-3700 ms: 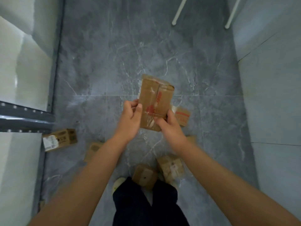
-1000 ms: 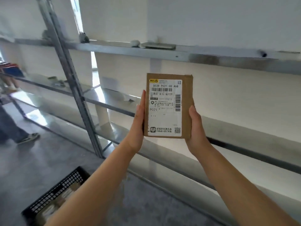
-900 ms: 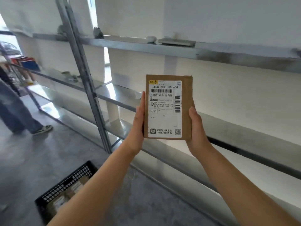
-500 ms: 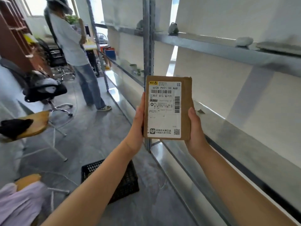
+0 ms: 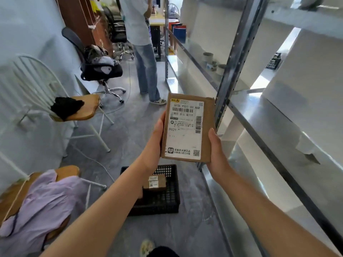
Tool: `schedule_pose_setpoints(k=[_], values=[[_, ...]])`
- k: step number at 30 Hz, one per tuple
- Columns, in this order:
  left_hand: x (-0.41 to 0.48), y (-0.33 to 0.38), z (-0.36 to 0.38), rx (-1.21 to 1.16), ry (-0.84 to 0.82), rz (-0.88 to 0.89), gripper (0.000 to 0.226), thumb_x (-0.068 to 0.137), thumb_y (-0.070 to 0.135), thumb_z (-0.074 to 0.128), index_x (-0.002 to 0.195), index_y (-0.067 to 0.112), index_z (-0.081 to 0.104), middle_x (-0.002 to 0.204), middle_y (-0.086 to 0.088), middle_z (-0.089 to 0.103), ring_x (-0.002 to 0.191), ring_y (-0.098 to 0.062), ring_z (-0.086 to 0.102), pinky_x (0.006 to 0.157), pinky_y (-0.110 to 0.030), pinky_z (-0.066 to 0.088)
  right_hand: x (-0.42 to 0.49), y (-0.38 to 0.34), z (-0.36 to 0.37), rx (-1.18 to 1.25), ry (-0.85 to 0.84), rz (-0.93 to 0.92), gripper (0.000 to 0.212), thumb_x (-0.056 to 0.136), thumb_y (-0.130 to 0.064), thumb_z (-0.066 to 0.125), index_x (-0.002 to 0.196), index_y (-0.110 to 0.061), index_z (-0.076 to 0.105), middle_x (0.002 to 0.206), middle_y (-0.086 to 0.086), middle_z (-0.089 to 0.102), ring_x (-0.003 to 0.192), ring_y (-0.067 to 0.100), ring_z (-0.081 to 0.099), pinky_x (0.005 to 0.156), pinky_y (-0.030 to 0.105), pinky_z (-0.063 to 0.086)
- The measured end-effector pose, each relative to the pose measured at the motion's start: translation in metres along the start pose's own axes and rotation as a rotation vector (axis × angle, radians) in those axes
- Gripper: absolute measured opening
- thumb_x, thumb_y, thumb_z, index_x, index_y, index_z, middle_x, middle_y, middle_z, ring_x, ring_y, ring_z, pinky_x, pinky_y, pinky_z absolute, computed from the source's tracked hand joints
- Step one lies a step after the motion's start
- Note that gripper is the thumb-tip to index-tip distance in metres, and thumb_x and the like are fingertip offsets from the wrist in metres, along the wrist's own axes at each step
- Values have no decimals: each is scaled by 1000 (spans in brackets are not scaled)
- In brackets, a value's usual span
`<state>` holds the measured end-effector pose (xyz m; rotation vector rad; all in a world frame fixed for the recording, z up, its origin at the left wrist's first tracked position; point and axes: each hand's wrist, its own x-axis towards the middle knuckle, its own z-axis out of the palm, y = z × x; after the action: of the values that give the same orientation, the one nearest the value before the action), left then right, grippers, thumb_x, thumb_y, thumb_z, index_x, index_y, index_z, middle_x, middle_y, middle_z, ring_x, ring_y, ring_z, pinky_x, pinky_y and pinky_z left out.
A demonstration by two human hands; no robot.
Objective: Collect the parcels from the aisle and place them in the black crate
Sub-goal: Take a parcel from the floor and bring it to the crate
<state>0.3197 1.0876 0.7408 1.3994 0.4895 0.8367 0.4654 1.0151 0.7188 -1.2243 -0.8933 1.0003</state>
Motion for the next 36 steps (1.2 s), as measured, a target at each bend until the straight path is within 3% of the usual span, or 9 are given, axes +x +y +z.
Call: schedule_pose_setpoints(k=[3, 9, 12, 15, 19, 22, 27, 30, 36], values=[[37, -29, -42, -9, 43, -106, 54, 97, 46, 22, 144, 22, 31, 140, -3, 52, 127, -21, 52, 103, -45, 44, 52, 32, 15, 13, -4, 64, 70, 88, -63, 37, 147, -28, 26, 135, -6, 54, 121, 8, 55, 99, 31, 48], [92, -105, -99, -70, 89, -264, 58, 97, 44, 34, 149, 29, 16, 142, 4, 48, 122, -10, 55, 92, -27, 52, 131, 101, 20, -34, 0, 174, 68, 86, -53, 35, 144, -18, 31, 131, -1, 57, 112, 2, 59, 81, 11, 49], [104, -176, -119, -76, 120, -348, 63, 95, 47, 36, 150, 36, 7, 147, 8, 42, 126, -9, 51, 101, -34, 47, 155, 176, 8, 2, -16, 298, 56, 97, -43, 26, 146, -17, 27, 137, 5, 52, 107, -3, 60, 77, 9, 49], [100, -278, -140, -67, 165, -421, 62, 90, 49, 40, 147, 42, 15, 144, 9, 46, 125, -11, 52, 104, -43, 44, 169, 277, -3, -10, -26, 371, 51, 101, -34, 25, 148, -15, 22, 142, 7, 47, 105, -5, 60, 78, 9, 49], [76, -416, -166, -30, 233, -546, 60, 89, 57, 42, 144, 45, 22, 139, 12, 50, 120, -4, 56, 100, -34, 47, 179, 418, -14, -58, -67, 460, 82, 82, -60, 39, 150, -26, 8, 149, -3, 36, 124, 0, 49, 100, 18, 43], [62, -520, -190, 25, 250, -612, 60, 86, 53, 40, 143, 39, 27, 129, 15, 56, 109, -1, 61, 83, -22, 53, 181, 528, -23, -55, -64, 472, 63, 98, -33, 36, 149, -34, -1, 142, -10, 40, 115, -6, 52, 94, 17, 47], [42, -667, -214, 100, 263, -793, 34, 98, 45, 35, 129, 35, 24, 111, 10, 59, 88, -4, 66, 59, -14, 52, 185, 677, -40, -46, -87, 565, 69, 99, -11, 35, 146, -39, -8, 132, -3, 46, 102, 5, 60, 83, 23, 55], [34, -714, -227, 115, 219, -880, 46, 96, 41, 43, 133, 23, 22, 110, 8, 58, 89, -3, 65, 63, -15, 54, 185, 730, -50, -83, -98, 675, 69, 97, -13, 39, 147, -40, -1, 130, 1, 54, 103, 16, 64, 90, 37, 54], [12, -733, -251, 205, 249, -1023, 57, 92, 28, 58, 132, 12, 21, 126, -5, 54, 93, -7, 62, 59, -13, 55, 193, 755, -37, -164, -224, 900, 74, 96, -17, 46, 145, -37, -5, 117, -6, 53, 94, 11, 60, 84, 32, 52]])
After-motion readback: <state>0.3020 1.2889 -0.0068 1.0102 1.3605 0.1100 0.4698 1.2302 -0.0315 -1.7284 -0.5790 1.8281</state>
